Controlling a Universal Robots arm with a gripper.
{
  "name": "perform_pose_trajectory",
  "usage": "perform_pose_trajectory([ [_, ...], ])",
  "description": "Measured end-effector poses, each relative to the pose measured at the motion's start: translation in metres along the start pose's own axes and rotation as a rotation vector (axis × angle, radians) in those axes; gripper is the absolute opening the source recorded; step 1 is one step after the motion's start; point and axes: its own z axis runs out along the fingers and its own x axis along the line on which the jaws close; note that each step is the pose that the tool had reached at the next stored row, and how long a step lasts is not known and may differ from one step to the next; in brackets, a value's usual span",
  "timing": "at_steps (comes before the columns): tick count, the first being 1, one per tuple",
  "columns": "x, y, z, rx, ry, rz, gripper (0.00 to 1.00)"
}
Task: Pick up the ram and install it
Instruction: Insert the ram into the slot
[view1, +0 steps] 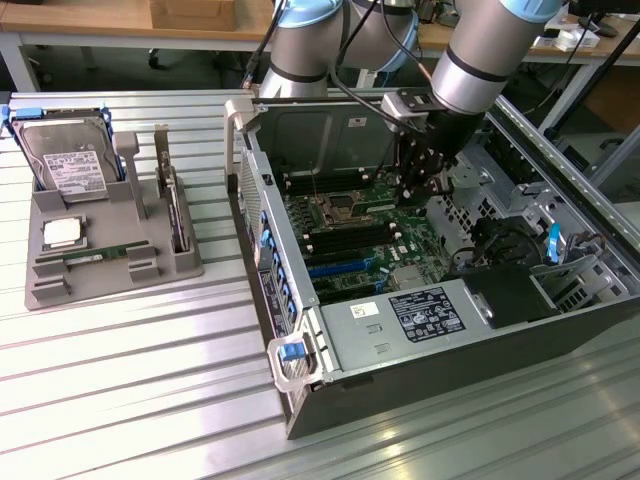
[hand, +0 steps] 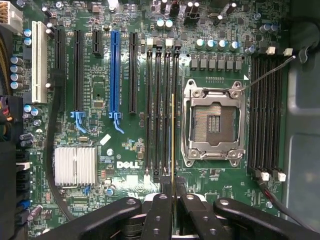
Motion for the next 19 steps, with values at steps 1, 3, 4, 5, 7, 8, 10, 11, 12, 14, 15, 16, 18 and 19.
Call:
perform_pose_trajectory([
  [1,0.000,0.0003,0.0007,0.0000,0.0000,0.000,0.13],
  [3,0.000,0.0008,0.0013,0.0000,0.0000,0.000,0.13],
  [4,0.000,0.0013,0.0016,0.0000,0.0000,0.000,0.13],
  [5,0.000,0.0031,0.0022,0.0000,0.0000,0.000,0.13],
  [7,0.001,0.0080,0.0049,0.0000,0.0000,0.000,0.13],
  [8,0.001,0.0085,0.0057,0.0000,0.0000,0.000,0.13],
  [10,0.004,0.0131,0.0076,0.0001,0.0002,0.000,0.13],
  [11,0.006,0.0151,0.0093,-0.0001,0.0018,0.001,0.13],
  [12,0.008,0.0162,0.0108,0.0001,0.0039,0.003,0.13],
  [14,0.010,0.0172,0.0140,0.0005,0.0128,0.013,0.13],
  [15,0.010,0.0178,0.0144,0.0006,0.0193,0.016,0.13],
  [16,0.010,0.0188,0.0149,0.0016,0.0293,0.018,0.13],
  [18,0.010,0.0210,0.0152,0.0033,0.0714,0.023,0.13],
  [19,0.010,0.0229,0.0157,0.0035,0.0740,0.029,0.13],
])
